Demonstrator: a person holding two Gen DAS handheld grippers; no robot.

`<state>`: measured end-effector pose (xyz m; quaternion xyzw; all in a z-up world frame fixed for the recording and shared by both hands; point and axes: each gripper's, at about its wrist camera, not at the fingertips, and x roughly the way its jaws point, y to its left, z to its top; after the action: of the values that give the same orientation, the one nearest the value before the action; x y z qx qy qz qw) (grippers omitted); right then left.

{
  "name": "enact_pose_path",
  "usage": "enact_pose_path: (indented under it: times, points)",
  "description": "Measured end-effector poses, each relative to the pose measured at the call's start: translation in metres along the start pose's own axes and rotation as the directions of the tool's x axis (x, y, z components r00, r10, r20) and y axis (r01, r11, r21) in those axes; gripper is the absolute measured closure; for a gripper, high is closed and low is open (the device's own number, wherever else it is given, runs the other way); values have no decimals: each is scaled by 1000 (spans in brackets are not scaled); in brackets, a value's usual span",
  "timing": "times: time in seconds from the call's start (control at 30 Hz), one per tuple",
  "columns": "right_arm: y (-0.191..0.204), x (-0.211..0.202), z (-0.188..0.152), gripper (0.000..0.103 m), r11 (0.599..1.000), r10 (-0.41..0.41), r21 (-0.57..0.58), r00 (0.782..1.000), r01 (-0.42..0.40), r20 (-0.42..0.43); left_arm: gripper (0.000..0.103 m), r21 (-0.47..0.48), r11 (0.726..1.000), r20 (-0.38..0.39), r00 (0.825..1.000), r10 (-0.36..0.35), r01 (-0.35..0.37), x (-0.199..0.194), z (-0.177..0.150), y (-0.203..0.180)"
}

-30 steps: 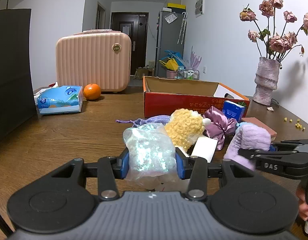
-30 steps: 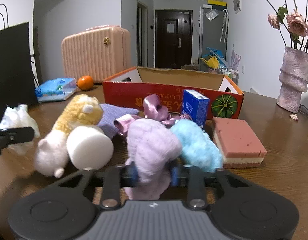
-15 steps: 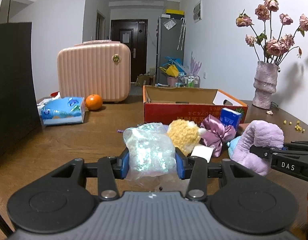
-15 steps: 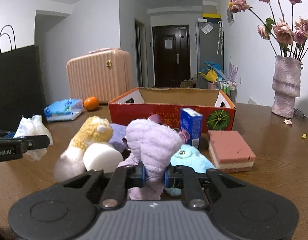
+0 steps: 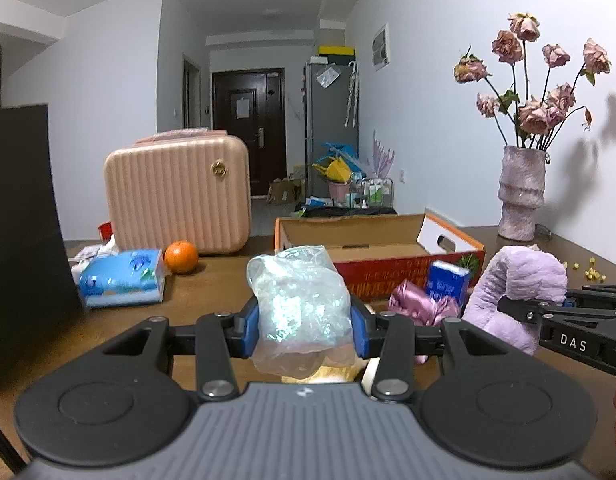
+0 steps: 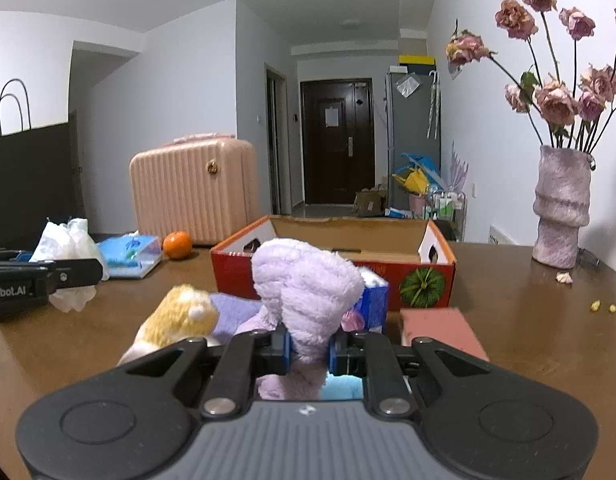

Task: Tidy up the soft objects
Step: 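Carry the plastic bag and towel roll over the cardboard box with both grippers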

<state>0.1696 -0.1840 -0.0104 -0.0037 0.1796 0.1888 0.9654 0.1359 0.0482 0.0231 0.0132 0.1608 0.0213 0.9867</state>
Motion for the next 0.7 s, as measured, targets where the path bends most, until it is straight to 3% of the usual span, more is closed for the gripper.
enact_pose_path:
  times: [0.7]
  points:
    - [-19,33,46,87,998,-48,38,993,44,107,60,-5,999,61,997,-36,36,53,58,-30]
